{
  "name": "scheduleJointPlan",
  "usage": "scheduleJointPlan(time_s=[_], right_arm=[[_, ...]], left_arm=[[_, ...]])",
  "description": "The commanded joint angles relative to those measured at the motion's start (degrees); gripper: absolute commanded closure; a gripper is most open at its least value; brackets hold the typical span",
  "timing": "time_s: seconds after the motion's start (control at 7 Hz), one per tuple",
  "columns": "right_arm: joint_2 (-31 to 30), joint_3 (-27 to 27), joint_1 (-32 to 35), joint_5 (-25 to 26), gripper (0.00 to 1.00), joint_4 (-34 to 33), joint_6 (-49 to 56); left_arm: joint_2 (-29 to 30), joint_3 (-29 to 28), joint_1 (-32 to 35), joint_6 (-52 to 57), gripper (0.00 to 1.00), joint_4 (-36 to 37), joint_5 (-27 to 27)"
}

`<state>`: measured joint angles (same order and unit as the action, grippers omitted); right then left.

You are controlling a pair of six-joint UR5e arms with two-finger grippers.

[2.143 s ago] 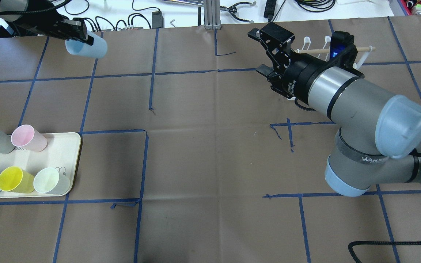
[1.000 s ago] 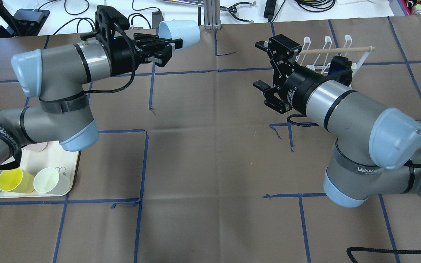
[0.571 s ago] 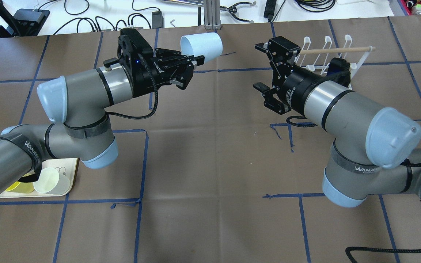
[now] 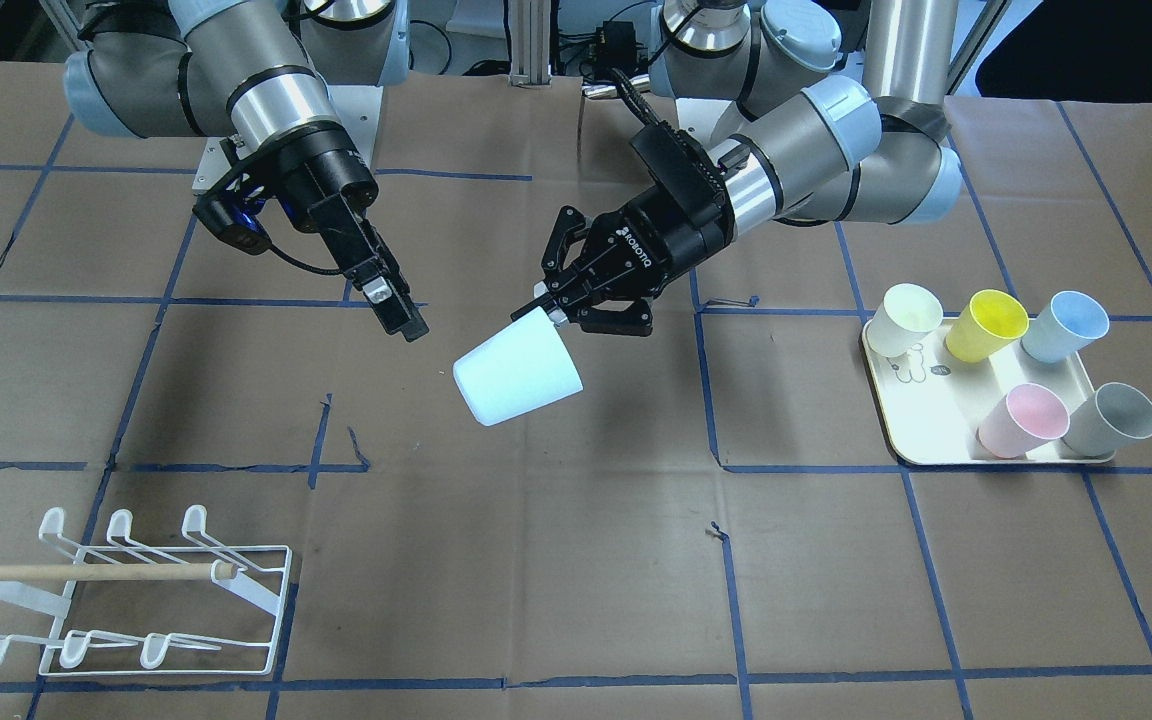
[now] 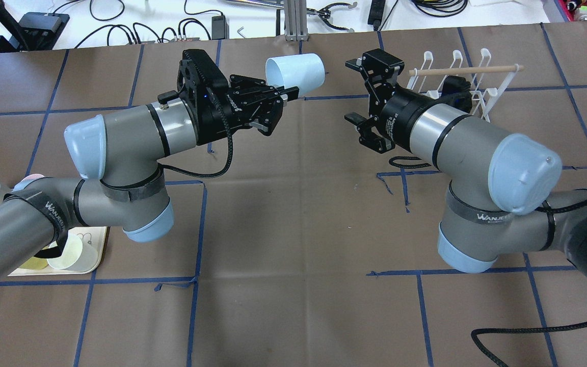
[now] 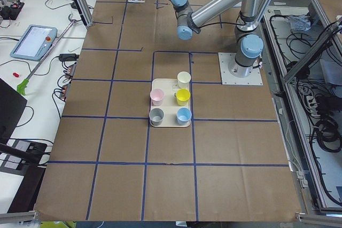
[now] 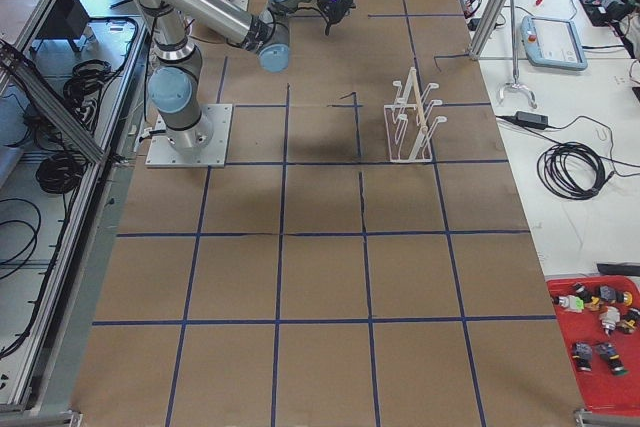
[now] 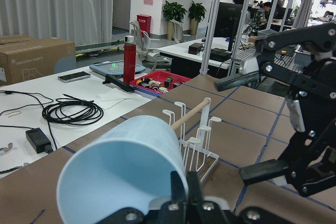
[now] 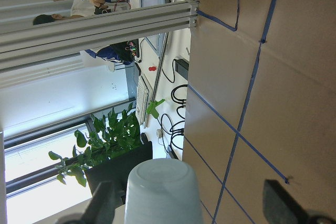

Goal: Transfer IKEA cup to right arm and place on rack

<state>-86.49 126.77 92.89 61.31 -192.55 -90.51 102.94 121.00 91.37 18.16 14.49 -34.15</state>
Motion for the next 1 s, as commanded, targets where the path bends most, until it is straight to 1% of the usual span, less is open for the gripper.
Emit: scheduleJointPlan(time_s=[0.0,0.14,0.29,0.43,0.71,0.86], right_arm=[[2.5,-2.3,1.2,1.4,0.0,0.1,-0.4],[3.1,-3.2,1.3,1.5,0.01,0.2,-0.5],[3.6,-4.5,3.0,3.1,0.01,0.8,-2.6],[4.3,-5.5,4.8,6.2,0.01,0.9,-3.0],[5.8,-7.1,6.2,6.8,0.01,0.9,-3.3],[6.3,-8.2,7.1,8.3,0.01,1.1,-4.8]], left_arm=[[0.0,-0.1,0.0,-0.8,0.97,0.0,0.0],[0.1,-0.1,0.0,-0.8,0.96,0.0,0.0],[0.1,-0.1,0.0,-0.8,0.96,0.0,0.0],[0.1,-0.1,0.0,-0.9,0.96,0.0,0.0],[0.1,-0.1,0.0,-0.9,0.96,0.0,0.0],[0.0,-0.1,0.0,-1.0,0.96,0.0,0.0]])
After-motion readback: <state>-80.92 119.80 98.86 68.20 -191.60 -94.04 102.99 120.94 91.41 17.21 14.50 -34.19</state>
